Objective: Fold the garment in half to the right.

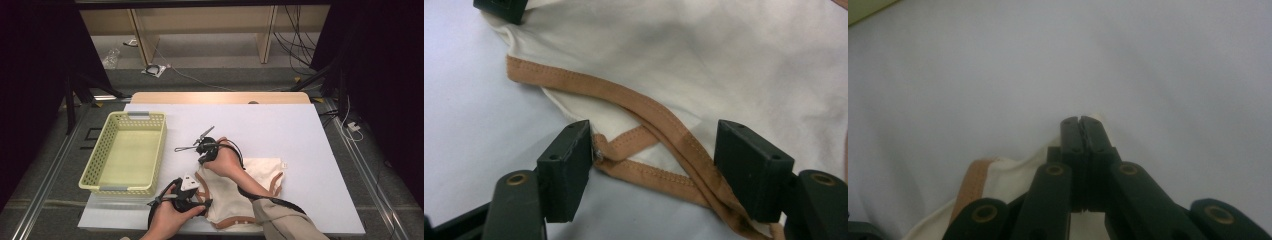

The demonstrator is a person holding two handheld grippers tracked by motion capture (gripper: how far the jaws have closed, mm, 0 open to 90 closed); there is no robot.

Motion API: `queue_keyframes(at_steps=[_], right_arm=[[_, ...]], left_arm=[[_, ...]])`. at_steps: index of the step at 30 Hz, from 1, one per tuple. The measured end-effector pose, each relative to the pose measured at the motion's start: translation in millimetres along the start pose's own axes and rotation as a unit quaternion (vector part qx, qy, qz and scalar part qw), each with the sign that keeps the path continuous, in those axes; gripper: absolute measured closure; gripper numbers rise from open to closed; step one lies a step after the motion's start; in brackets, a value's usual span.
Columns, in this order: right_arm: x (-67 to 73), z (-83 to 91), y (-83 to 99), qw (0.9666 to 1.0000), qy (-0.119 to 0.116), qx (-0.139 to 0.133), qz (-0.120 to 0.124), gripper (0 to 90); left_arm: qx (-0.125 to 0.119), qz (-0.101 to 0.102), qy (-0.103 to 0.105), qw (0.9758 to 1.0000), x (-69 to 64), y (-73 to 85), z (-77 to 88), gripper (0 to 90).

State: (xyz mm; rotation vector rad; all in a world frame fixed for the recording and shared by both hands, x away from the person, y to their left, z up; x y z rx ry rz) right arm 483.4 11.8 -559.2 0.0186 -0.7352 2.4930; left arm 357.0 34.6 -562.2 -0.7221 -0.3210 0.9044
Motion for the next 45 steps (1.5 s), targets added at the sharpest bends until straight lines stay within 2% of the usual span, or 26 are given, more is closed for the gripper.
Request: queue_keyframes(at_steps=[2, 3, 5, 8, 10, 15, 20, 26, 31, 35, 37, 40, 45], right_arm=[[-0.1, 0.0, 0.1, 1.0000, 0.000, 0.000, -0.001, 90.0], [-0.2, 0.0, 0.1, 1.0000, -0.001, 0.000, -0.001, 90.0], [-0.1, 0.0, 0.0, 1.0000, 0.000, 0.000, 0.000, 90.0], [0.0, 0.0, 0.2, 1.0000, 0.000, 0.000, -0.001, 90.0], [-0.1, 0.0, 0.1, 1.0000, 0.000, 0.000, -0.001, 90.0], [-0.2, 0.1, 0.1, 1.0000, 0.005, 0.002, 0.001, 90.0], [0.1, 0.0, -0.1, 1.0000, 0.006, 0.003, 0.001, 90.0], [0.2, 0.1, 0.1, 1.0000, 0.006, 0.002, 0.001, 90.0], [0.5, 0.1, 0.0, 1.0000, 0.006, 0.001, 0.002, 90.0], [0.1, 0.5, -0.2, 1.0000, 0.005, 0.000, 0.001, 90.0], [0.7, 0.7, -0.1, 1.0000, 0.004, -0.002, 0.000, 90.0], [1.5, 2.1, -1.7, 0.9999, -0.002, -0.012, -0.002, 90.0], [1.6, 7.6, -6.5, 0.9997, 0.000, -0.025, 0.000, 90.0]], left_arm=[[0.002, -0.006, 0.003, 1.0000, -4.1, 1.6, 0.5, 28.1], [0.002, -0.016, -0.001, 0.9999, -5.4, 2.6, 0.5, 27.9], [-0.002, -0.048, -0.023, 0.9986, -6.1, 5.3, 0.2, 31.1], [0.000, -0.044, -0.029, 0.9986, -8.1, 5.9, 1.6, 35.4], [-0.003, -0.042, -0.030, 0.9987, -7.6, 5.7, 2.7, 44.9], [-0.001, -0.045, -0.026, 0.9987, -11.0, 6.0, 3.9, 56.5], [-0.004, -0.041, -0.020, 0.9989, -10.6, 5.6, 4.0, 69.5], [-0.007, -0.039, -0.014, 0.9991, -14.1, 6.6, 4.6, 80.6], [-0.011, -0.020, -0.003, 0.9997, -14.2, 6.6, 4.8, 84.3], [-0.010, 0.005, 0.015, 0.9998, -12.4, 6.4, 5.5, 85.3], [-0.013, 0.000, 0.013, 0.9998, -12.0, 5.6, 7.2, 85.6], [-0.017, 0.005, 0.017, 0.9997, -11.9, 3.6, 9.6, 85.8], [-0.025, 0.014, 0.020, 0.9994, -8.5, -0.6, 16.4, 85.9]])
Point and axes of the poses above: each handheld gripper's, and its own axes: z roughly backward along the jaws, y roughly out of its underside, x roughly to its left, the point moved 10 cm from there along -z, roughly forward along the jaws, and after that the axes turned 8 degrees about -y, right-handed, at the moved point
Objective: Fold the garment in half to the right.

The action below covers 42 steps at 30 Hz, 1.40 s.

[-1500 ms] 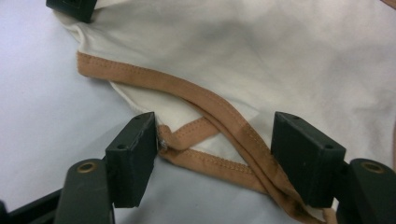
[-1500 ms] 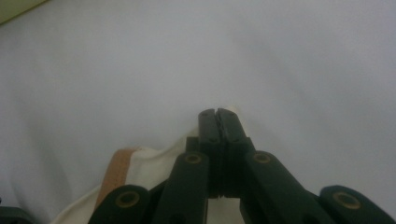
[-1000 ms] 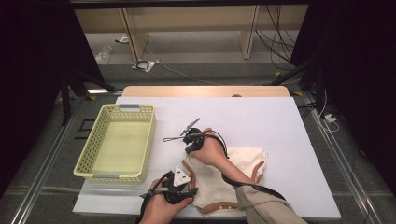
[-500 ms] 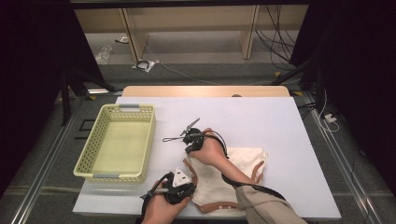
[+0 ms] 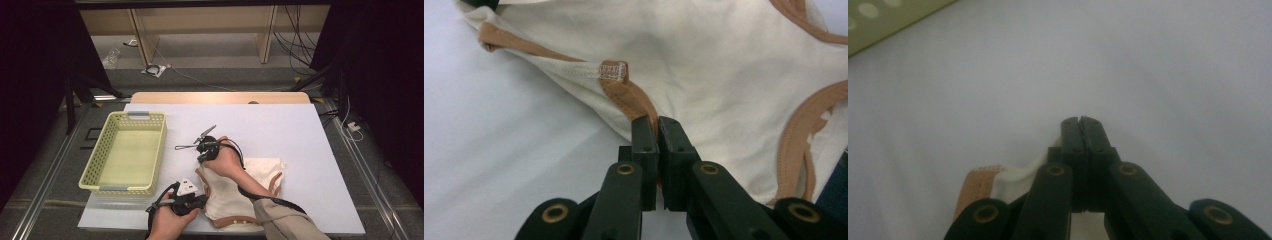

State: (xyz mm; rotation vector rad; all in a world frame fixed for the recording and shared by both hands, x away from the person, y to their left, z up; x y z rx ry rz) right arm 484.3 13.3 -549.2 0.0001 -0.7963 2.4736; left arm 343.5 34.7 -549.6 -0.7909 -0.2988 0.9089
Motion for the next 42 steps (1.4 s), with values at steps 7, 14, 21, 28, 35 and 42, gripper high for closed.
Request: queue_keyframes(at_steps=[7, 14, 21, 28, 35, 42], right_arm=[[3.4, 6.2, -10.8, 0.9997, 0.000, -0.023, 0.008, 90.0], [9.6, 10.4, -22.7, 0.9988, 0.000, -0.049, 0.011, 90.0], [14.7, 15.5, -32.0, 0.9977, -0.004, -0.066, 0.013, 90.0], [17.9, 16.6, -38.7, 0.9967, -0.004, -0.079, 0.019, 90.0], [20.4, 17.0, -44.9, 0.9961, -0.006, -0.085, 0.020, 90.0], [22.2, 17.7, -50.4, 0.9955, -0.006, -0.092, 0.022, 90.0]], left_arm=[[-0.010, 0.009, 0.001, 0.9999, 4.7, -4.7, 9.5, 85.8], [-0.018, 0.013, -0.003, 0.9997, 10.9, -8.0, 19.9, 85.8], [-0.023, 0.015, -0.003, 0.9996, 15.1, -9.7, 28.3, 85.9], [-0.025, 0.017, -0.004, 0.9995, 20.3, -11.7, 35.6, 85.9], [-0.026, 0.013, -0.013, 0.9995, 26.0, -10.7, 40.3, 86.0], [-0.029, 0.016, -0.018, 0.9993, 31.0, -10.5, 45.6, 86.0]])
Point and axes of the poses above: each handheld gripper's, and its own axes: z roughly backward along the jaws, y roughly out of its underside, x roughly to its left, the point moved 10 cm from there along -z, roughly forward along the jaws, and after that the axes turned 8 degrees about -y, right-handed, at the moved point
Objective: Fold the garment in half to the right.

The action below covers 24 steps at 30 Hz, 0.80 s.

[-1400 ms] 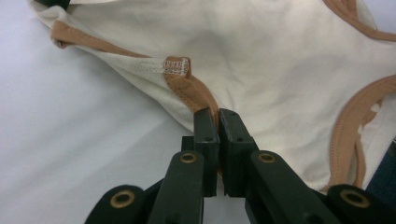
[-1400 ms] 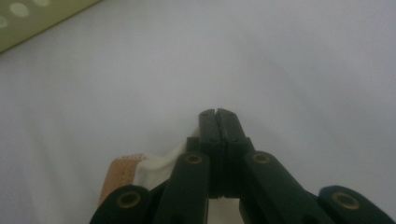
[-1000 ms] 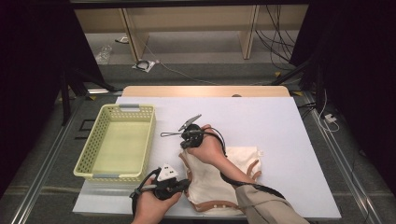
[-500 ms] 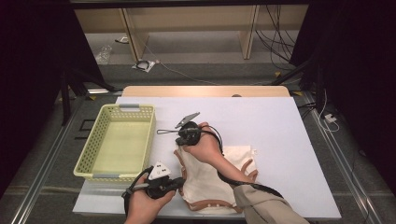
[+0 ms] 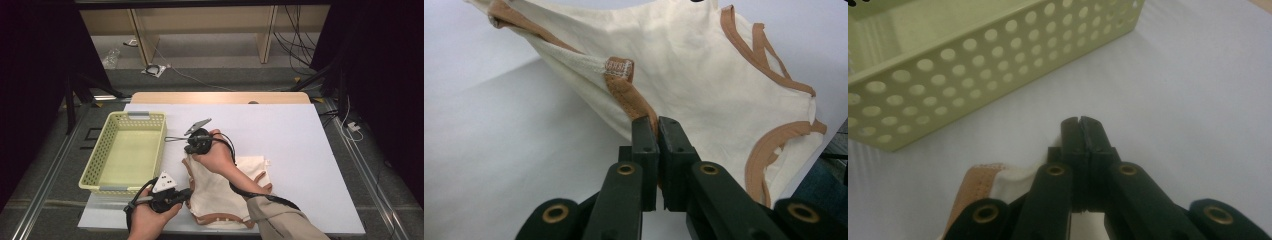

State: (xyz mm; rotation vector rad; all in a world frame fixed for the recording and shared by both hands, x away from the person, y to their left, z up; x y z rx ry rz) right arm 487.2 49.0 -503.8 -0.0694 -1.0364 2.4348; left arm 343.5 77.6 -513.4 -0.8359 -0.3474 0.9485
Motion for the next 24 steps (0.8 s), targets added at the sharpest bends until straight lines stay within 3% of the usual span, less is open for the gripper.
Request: queue_keyframes(at_steps=[17, 24], right_arm=[[6.7, -4.2, -11.9, 0.9999, 0.001, -0.010, 0.004, 90.0], [8.1, -4.6, -11.8, 0.9999, -0.001, -0.012, 0.006, 90.0]], left_arm=[[-0.006, 0.011, -0.009, 0.9999, 9.8, 1.2, 9.7, 86.0], [-0.010, 0.009, -0.004, 0.9999, 4.4, -1.5, 8.6, 86.0]])
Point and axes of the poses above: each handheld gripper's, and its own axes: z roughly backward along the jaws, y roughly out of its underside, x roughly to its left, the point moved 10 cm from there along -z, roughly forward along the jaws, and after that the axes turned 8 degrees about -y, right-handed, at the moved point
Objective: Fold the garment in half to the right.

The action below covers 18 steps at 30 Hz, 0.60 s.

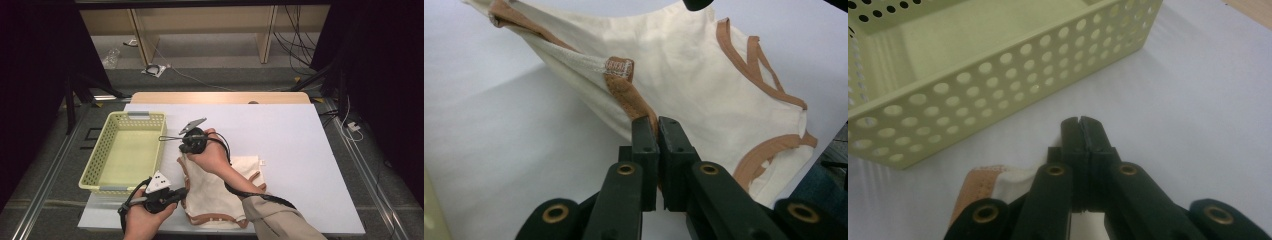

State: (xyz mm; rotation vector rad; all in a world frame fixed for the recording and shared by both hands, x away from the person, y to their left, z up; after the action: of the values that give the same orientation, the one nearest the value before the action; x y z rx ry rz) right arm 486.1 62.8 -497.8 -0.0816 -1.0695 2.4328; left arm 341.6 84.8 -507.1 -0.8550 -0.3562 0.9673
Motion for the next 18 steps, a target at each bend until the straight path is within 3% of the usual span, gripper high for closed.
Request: queue_keyframes(at_steps=[10, 18], right_arm=[[-11.1, 22.1, 10.7, 0.9996, 0.011, -0.019, -0.016, 90.0], [-11.3, 36.6, 19.0, 0.9995, 0.014, -0.026, -0.010, 90.0]], left_arm=[[0.003, -0.021, 0.017, 0.9996, -20.1, -5.0, -5.8, 86.0], [0.002, -0.025, 0.022, 0.9994, -27.3, -8.1, -9.0, 86.1]])
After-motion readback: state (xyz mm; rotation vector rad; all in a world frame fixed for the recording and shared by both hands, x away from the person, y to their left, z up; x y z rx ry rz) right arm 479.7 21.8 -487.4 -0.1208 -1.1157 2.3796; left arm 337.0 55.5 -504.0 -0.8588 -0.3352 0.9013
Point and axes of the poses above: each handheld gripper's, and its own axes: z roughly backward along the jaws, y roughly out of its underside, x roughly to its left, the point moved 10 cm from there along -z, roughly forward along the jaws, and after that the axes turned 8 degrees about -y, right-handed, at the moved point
